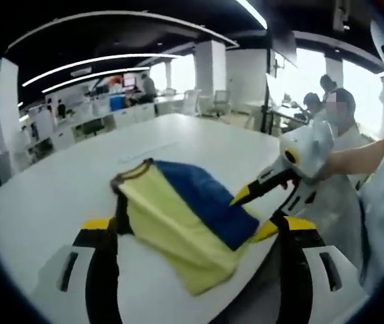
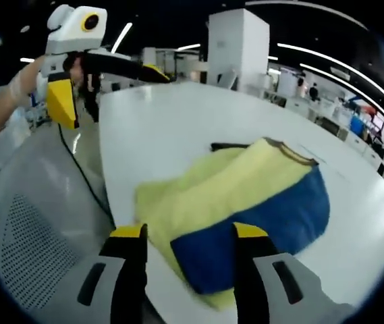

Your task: Fold the garment on the visible template until the final outline fits inside the template.

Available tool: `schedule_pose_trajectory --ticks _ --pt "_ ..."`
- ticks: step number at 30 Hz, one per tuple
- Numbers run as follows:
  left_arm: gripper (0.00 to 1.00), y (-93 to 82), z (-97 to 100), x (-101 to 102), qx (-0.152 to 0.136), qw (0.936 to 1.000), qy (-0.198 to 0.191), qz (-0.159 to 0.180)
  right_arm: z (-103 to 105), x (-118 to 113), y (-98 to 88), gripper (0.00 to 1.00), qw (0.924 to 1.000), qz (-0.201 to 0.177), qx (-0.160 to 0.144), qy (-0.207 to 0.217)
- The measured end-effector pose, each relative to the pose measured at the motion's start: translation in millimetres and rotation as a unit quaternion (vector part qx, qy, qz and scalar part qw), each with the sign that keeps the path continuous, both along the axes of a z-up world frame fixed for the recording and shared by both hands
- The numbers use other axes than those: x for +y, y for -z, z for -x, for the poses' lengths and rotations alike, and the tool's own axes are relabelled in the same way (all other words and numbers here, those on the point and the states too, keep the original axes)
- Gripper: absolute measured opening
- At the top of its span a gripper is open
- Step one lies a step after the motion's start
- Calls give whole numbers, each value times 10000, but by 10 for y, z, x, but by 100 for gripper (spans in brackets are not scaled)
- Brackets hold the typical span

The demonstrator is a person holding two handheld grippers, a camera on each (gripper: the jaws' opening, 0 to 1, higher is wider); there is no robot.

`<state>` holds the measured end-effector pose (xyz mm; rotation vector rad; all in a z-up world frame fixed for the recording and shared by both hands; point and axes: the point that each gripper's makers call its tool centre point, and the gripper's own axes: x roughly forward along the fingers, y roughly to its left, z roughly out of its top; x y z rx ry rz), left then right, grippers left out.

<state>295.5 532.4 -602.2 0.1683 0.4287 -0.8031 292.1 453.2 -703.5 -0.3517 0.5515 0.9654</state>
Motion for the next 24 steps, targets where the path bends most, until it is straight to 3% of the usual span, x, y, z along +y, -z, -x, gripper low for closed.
schedule_pose_trajectory --ticks 9,14,24 --pt "99 -15 118 20 96 9999 -52 57 95 99 168 31 9994 69 261 -219" --pt "99 -5 171 9 156 9997 45 -158 132 115 298 32 9984 201 438 -281" --pt "98 -10 240 7 235 9993 170 -224 99 122 448 27 9967 501 525 -371"
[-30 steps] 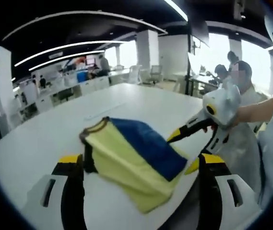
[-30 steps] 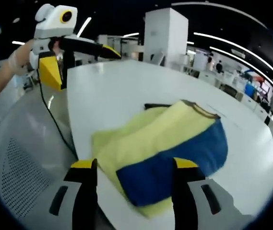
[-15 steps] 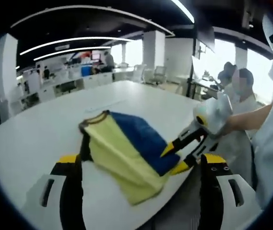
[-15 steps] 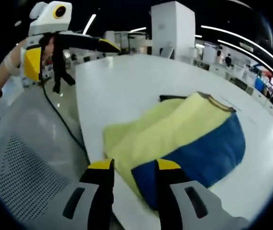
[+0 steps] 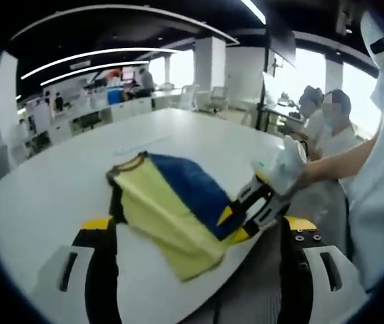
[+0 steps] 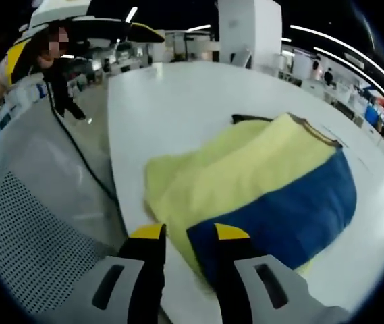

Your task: Fold the garment on the visible template until the final outline fits inside the template.

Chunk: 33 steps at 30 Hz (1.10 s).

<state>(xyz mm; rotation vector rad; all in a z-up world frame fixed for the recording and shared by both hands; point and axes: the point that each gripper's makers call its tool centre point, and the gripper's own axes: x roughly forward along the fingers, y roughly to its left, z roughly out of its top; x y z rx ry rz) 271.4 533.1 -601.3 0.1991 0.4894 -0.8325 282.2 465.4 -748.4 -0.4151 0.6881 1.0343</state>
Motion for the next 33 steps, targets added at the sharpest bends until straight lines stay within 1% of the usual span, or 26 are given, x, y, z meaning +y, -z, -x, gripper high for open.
schedule_pose_trajectory --ticks 1,2,5,10,13,14,17,19,25,26,30,33 --pt "98 11 6 6 19 10000 1 -29 -1 -5 17 28 10000 17 69 2" --pt "99 58 27 30 83 9998 15 -159 -4 -5 26 28 10000 21 88 0" --pt "99 93 41 48 108 9996 18 -250 -13 -20 80 26 9998 166 65 -50" --pt "97 68 48 39 104 9999 -4 -127 -8 6 110 25 9995 266 52 -155" --pt "97 40 45 23 95 10000 1 16 -2 12 152 25 9992 336 100 -200" --pt "97 9 50 5 93 9998 25 161 0 12 157 24 9991 349 97 -205" --pt "97 9 36 35 64 9999 -41 108 -14 -4 165 22 9989 422 36 -204" --pt "96 14 36 39 72 9999 -54 97 -29 -9 163 21 9991 393 83 -154" --pt "95 17 50 5 101 9999 -9 131 -47 -21 165 18 9990 411 43 -169" --pt "95 13 46 7 99 9998 -26 143 -55 -27 164 18 9992 377 94 -77" --pt "95 0 45 21 85 9998 -55 154 -84 -52 164 14 9992 377 117 7" --pt "95 -11 52 20 87 9997 -59 211 -120 -90 167 10 9991 397 86 75"
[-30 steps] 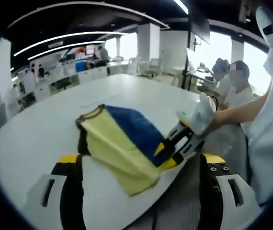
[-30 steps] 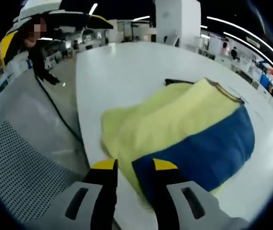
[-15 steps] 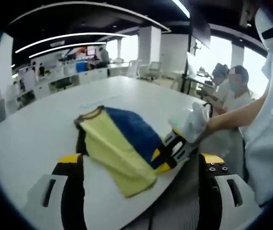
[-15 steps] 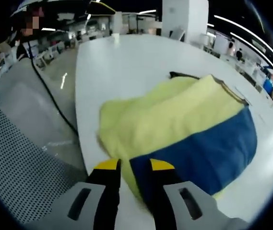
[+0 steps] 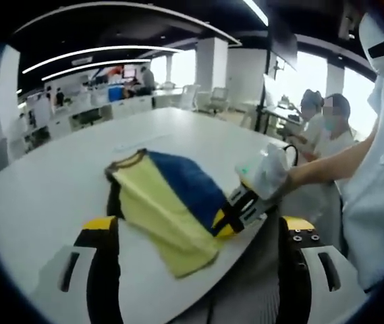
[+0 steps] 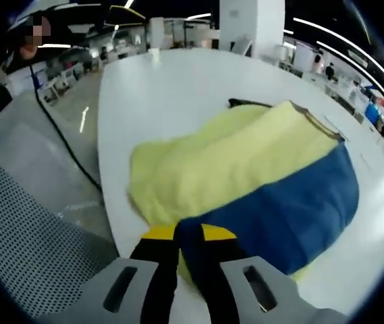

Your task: Fold the garment on the visible template until the final outline fits inside the template.

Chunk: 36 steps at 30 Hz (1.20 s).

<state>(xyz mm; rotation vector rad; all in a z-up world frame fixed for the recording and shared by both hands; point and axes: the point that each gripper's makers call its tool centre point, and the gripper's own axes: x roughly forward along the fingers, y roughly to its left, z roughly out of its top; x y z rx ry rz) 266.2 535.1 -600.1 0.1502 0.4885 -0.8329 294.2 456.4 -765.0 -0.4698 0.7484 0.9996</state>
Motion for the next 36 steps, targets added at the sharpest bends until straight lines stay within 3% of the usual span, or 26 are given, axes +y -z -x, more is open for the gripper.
schedule_pose_trajectory --ticks 18,36 --pt "95 2 29 -40 68 9999 48 -122 -85 -272 -184 4 9994 -155 -30 293" --pt "94 -54 -6 -88 27 9997 139 -181 -435 -1031 -373 3 9913 -159 -358 1253"
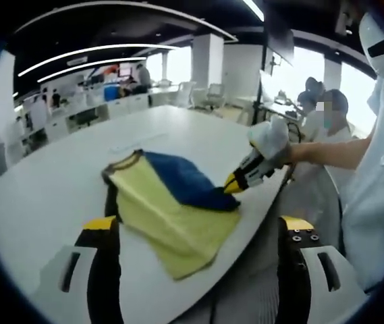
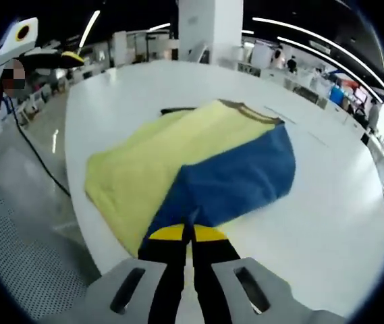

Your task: Fold the garment on the visible template until the final outline fits inside the template.

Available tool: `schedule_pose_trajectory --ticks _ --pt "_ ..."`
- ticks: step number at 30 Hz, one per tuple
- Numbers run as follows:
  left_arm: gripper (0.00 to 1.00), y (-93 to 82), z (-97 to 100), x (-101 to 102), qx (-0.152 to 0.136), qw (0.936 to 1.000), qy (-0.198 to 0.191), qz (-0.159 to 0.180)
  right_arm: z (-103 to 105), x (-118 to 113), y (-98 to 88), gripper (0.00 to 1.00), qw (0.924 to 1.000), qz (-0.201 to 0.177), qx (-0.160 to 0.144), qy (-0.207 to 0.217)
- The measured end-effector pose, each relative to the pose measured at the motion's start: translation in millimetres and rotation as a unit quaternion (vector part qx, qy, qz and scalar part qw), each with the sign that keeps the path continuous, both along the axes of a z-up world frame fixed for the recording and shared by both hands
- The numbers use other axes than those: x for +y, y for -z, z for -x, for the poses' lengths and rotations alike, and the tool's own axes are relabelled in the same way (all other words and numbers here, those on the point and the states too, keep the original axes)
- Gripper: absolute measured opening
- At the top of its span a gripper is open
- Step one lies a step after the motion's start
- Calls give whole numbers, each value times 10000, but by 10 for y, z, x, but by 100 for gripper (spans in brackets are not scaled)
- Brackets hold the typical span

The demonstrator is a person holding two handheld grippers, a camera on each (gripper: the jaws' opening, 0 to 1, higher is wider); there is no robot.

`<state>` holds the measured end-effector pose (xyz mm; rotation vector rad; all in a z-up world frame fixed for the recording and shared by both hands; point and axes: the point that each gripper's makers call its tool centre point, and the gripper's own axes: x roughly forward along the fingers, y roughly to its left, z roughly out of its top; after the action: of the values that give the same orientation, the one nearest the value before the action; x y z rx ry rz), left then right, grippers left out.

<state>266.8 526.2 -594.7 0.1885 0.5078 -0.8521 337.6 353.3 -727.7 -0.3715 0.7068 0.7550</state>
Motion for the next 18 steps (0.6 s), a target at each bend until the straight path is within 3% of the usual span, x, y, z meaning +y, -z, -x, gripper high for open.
schedule_pose_trajectory --ticks 18 --pt "97 -22 -10 11 -37 10000 -49 3 -147 -711 108 3 9972 252 -25 705"
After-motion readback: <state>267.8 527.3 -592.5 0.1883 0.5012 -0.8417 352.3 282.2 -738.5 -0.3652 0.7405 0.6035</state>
